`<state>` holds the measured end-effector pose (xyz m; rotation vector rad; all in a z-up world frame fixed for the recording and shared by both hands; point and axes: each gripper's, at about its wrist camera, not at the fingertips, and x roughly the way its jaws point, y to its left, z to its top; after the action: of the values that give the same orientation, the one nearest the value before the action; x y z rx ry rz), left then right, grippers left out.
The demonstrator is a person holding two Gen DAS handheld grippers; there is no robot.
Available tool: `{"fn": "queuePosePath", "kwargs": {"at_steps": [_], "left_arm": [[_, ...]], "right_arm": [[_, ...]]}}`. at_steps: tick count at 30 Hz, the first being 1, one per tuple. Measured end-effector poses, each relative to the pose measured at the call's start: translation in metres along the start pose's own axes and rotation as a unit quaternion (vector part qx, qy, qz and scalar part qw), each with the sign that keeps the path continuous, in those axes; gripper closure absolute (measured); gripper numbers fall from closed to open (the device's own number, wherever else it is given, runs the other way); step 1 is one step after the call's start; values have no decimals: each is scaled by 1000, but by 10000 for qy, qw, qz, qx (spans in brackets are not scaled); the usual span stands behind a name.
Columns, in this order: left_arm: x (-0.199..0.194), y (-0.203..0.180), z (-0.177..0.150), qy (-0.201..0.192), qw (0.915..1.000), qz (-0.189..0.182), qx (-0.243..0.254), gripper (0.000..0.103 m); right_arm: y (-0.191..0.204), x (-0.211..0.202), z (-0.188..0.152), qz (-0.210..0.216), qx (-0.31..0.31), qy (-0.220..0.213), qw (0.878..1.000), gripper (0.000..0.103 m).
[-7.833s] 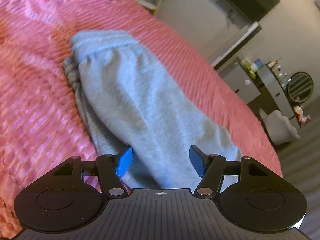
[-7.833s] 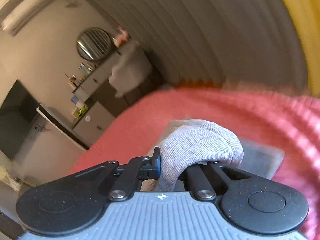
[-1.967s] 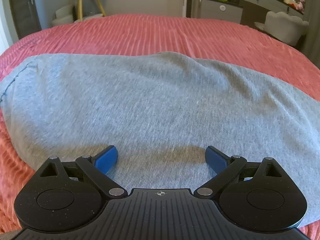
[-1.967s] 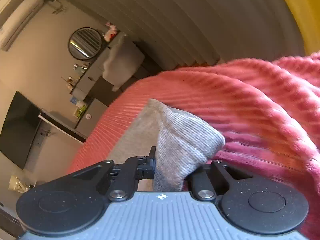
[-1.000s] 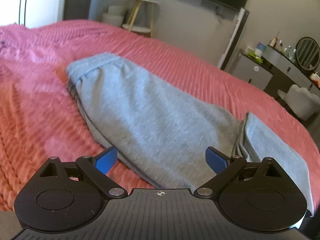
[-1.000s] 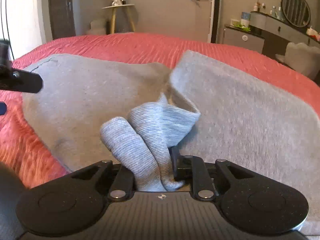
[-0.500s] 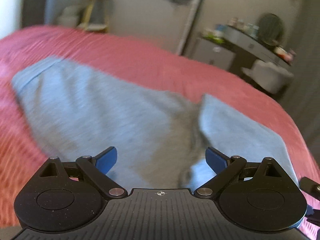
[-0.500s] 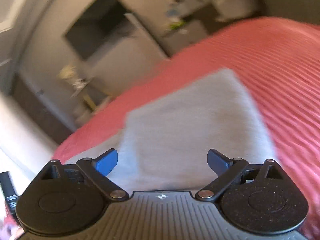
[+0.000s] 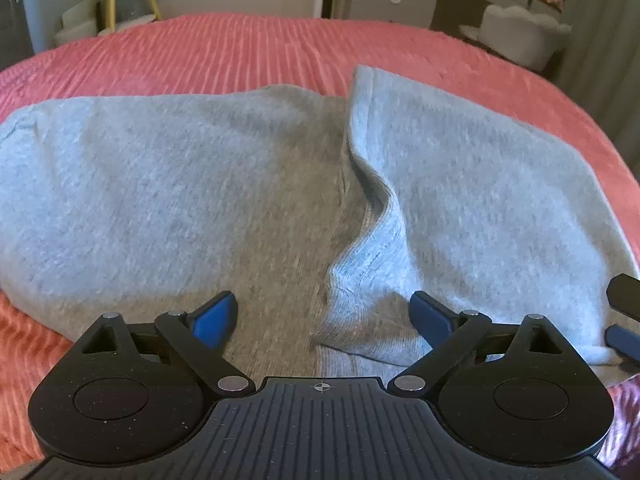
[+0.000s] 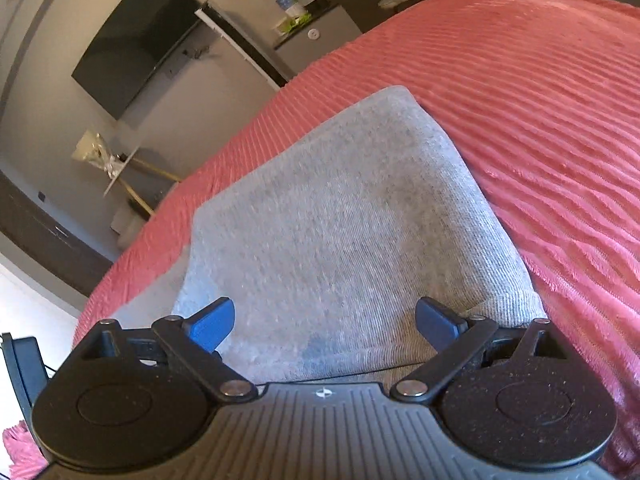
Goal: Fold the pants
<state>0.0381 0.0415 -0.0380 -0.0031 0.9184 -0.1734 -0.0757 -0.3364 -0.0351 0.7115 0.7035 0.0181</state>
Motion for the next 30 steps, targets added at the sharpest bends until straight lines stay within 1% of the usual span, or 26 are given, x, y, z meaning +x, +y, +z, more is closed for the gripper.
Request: {"fn": "queuePosePath", "kwargs": {"at_steps": [3,8,10,12,15,17,18,20,21,24,26,28,30], "left_arm": [[-1,-5,-3,-41,9999,77,71,5],[-3,-3,0,-38,10000,44,17,7],[-4,-4,-1,-72,9999,29,68,9],[-5,-5,-2,-107,9999,-7,117,13],[-7,-5,-2,-135,9997,-125,131,20],[-9,-5,-3,-148,9995,-229,139,30],[-10,-4,-3,-154,9993,-311,137,33],[-10,-3,-3,-136,9986,-505,104,50],[-10,-1,-3,-124,9980,-618,68,54],[-11,4,-4,-113,9974,-701,-97,63],[-12,10,-3,-113,9962,-810,-307,74],[-14,17,-3,-127,9942,-949,-499,78],[-17,22,-4,-143,9920,-1077,-645,79]], "right_arm": [[4,3,0,-167,-235,61,9996,6],[17,15,-2,-533,-838,164,9949,6],[18,16,-3,-581,-908,179,9940,6],[15,16,-3,-545,-849,157,9948,6],[10,14,-1,-467,-690,111,9965,6],[10,13,-2,-460,-686,96,9965,6],[11,13,-3,-480,-721,100,9962,6],[14,15,-4,-558,-833,123,9949,6],[16,16,-5,-609,-902,136,9940,6],[22,18,-7,-755,-1084,170,9911,6],[24,20,-8,-834,-1200,198,9891,6],[26,21,-9,-899,-1303,220,9871,6],[27,22,-10,-925,-1382,223,9858,6]]}}
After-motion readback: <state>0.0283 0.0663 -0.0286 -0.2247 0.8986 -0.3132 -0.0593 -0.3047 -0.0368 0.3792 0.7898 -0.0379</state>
